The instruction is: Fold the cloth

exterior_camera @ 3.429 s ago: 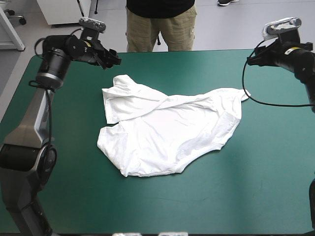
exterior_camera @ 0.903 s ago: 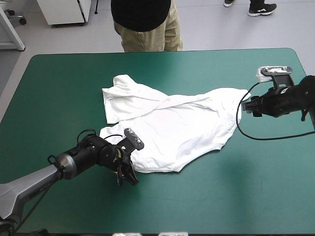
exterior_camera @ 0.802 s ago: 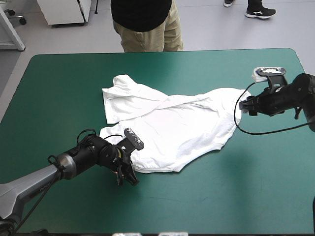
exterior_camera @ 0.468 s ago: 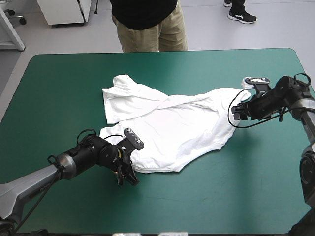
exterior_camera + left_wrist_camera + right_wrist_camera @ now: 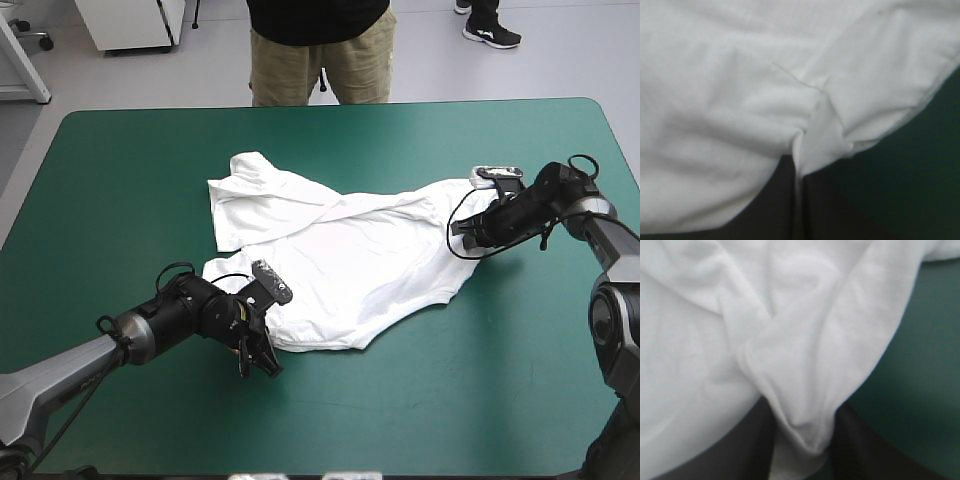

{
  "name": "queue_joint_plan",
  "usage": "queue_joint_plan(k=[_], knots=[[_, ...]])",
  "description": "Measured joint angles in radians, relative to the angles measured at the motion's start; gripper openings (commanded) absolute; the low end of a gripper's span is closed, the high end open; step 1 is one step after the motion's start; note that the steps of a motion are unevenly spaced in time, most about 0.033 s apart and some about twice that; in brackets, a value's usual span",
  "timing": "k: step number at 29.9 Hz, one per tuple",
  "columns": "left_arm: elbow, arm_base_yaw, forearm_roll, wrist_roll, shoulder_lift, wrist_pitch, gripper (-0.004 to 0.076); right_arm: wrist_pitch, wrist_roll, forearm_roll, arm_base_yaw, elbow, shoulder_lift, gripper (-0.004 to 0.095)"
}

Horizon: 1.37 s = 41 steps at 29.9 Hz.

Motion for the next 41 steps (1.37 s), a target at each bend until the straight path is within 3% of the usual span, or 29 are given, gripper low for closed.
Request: queue_joint_plan(k=[8, 16, 26, 35, 41], knots=[[-0.021, 0.000, 0.019, -0.001, 0.001, 0.016, -0.0009, 0.056, -0.037, 0.025, 0.005, 0.000, -0.020, -0.0002], [-0.200, 0.072, 0.138, -0.053, 0.000, 0.120, -0.0009, 0.084, -0.068, 0.055, 0.007, -0.048, -0.316, -0.0002], [-0.741, 0.301, 0.148, 0.013, -0.001, 0.321, -0.0009, 0.151, -0.081, 0.112, 0.008, -0.216, -0.616, -0.0003], [-1.406, 0.313, 0.143, 0.021, -0.008, 0.508, -0.0009, 0.162, -0.104, 0.168, 0.008, -0.490, -0.748, -0.0003], [-1.679, 0.313, 0.104, 0.038, -0.058, 0.560, -0.0009, 0.188, -0.117, 0.182, 0.008, -0.677, -0.777, -0.0003]])
